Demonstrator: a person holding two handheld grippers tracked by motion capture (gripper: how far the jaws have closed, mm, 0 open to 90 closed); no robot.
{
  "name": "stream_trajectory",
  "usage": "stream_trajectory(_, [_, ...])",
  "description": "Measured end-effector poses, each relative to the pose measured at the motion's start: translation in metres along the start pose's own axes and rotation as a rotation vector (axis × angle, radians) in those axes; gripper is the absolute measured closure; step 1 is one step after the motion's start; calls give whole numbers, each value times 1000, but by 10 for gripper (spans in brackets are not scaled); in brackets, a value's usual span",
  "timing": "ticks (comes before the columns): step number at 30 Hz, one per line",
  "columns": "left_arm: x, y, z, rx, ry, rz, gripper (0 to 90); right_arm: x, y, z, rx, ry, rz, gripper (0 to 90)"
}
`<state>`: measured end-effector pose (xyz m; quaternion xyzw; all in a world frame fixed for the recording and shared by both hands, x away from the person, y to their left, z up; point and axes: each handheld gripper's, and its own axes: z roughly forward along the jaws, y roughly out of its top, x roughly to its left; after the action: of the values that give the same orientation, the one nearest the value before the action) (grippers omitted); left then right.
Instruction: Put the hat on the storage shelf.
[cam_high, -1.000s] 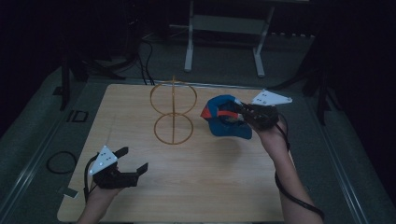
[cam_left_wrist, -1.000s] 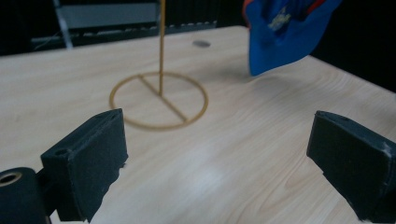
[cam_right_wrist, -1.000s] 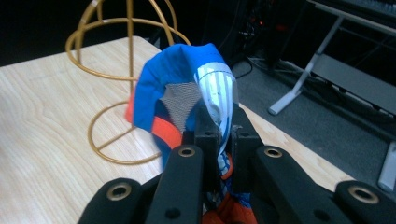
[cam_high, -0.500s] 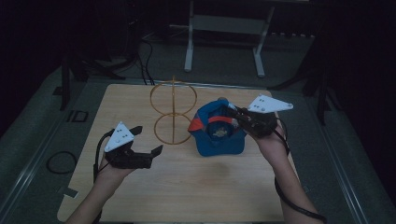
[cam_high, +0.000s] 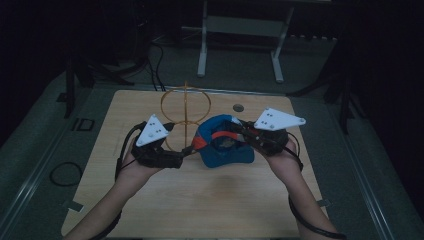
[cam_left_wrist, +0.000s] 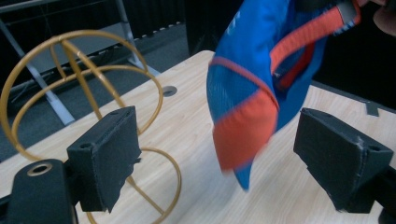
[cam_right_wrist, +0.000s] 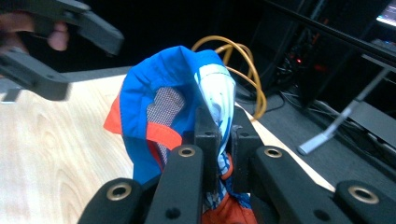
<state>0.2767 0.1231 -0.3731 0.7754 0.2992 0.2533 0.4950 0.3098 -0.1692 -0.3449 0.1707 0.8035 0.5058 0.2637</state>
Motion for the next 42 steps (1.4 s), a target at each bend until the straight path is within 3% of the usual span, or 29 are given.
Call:
stream_trajectory(3, [-1, 2, 1, -2, -11, -4, 153, 3, 0, 1, -1, 11, -8, 851])
stream_trajectory(4, [-5, 12, 8, 2, -26, 1, 153, 7, 1, 1, -8, 25, -7, 851])
stream_trajectory(9, [-10, 17, 17, 17, -30, 17, 180, 14, 2, 2, -12, 42, -22, 851])
stream_trajectory(13, [-11, 17, 21, 19, -57, 16, 263, 22, 2, 4, -8, 65, -39, 851])
stream_trajectory(15, [-13, 17, 24, 33, -82, 38, 336, 25, 1, 5, -6, 68, -49, 851])
stream_trajectory(20, [-16, 16, 31, 96, -109, 63, 482, 31, 1, 9, -2, 92, -49, 850])
stream_trajectory(26, [-19, 17, 37, 141, -97, 83, 717, 37, 0, 13, 4, 96, -56, 850])
stream_trajectory(29, [-18, 17, 38, 135, -74, 91, 867, 40, -2, 13, 1, 109, -56, 850])
stream_trajectory(35, [-24, 19, 34, 100, -36, 123, 890, 43, -5, 8, -18, 110, -47, 848])
stream_trajectory(42, [-27, 25, 27, 47, 3, 127, 891, 52, -11, -1, -70, 123, -24, 819])
